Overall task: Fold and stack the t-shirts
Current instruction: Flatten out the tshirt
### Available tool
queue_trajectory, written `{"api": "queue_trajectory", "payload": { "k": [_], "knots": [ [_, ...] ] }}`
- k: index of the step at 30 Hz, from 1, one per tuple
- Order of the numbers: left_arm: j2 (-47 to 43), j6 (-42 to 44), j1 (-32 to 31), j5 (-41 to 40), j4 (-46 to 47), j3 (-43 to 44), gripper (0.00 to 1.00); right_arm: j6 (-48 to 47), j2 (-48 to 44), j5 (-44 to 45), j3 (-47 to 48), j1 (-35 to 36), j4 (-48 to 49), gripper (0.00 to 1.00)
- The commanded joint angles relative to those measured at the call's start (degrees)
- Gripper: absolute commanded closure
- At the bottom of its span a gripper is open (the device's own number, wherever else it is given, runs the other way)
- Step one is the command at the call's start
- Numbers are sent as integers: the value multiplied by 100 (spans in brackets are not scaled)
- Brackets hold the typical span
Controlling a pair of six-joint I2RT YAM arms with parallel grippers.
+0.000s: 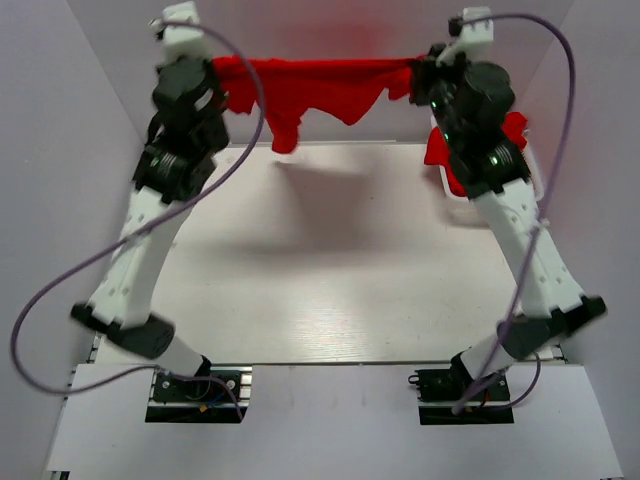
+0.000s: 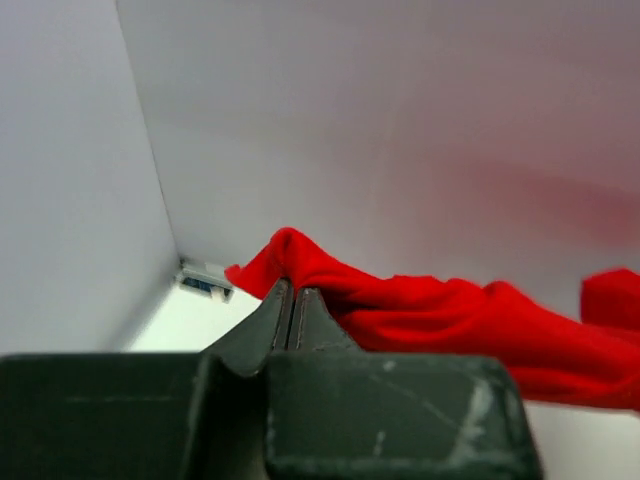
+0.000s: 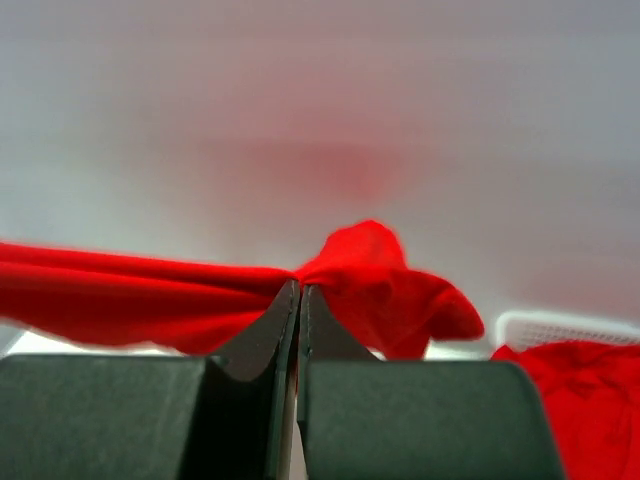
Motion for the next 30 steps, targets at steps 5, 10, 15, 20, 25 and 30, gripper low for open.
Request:
{"api": "queue_trajectory", "payload": {
  "k": [5, 10, 15, 20, 25, 30],
  "knots": [
    [-1797, -3240, 98, 1156, -1770, -4168, 100, 923, -1737, -1164, -3985, -49, 746, 100],
    [-1922, -4472, 98, 3070, -2132, -6470, 100, 1443, -2267, -1999, -6098, -23, 476, 76],
    [-1991, -5078, 98, 3533, -3105, -7221, 42, 1505, -2635, -2002, -6925, -40, -569, 10],
    [-2729, -5149, 98, 3595, -3231, -7152, 0, 1461, -3093, -1500, -6795, -49, -1107, 10],
    [-2932, -5097, 98, 3095, -3634, -6642, 0, 1557, -3086, -1026, -6444, -75, -1266, 10],
    [-2800, -5289, 177, 2699, -4092, -6580, 0, 1917, -2927, -603, -6425, -58, -1292, 10]
  ]
}}
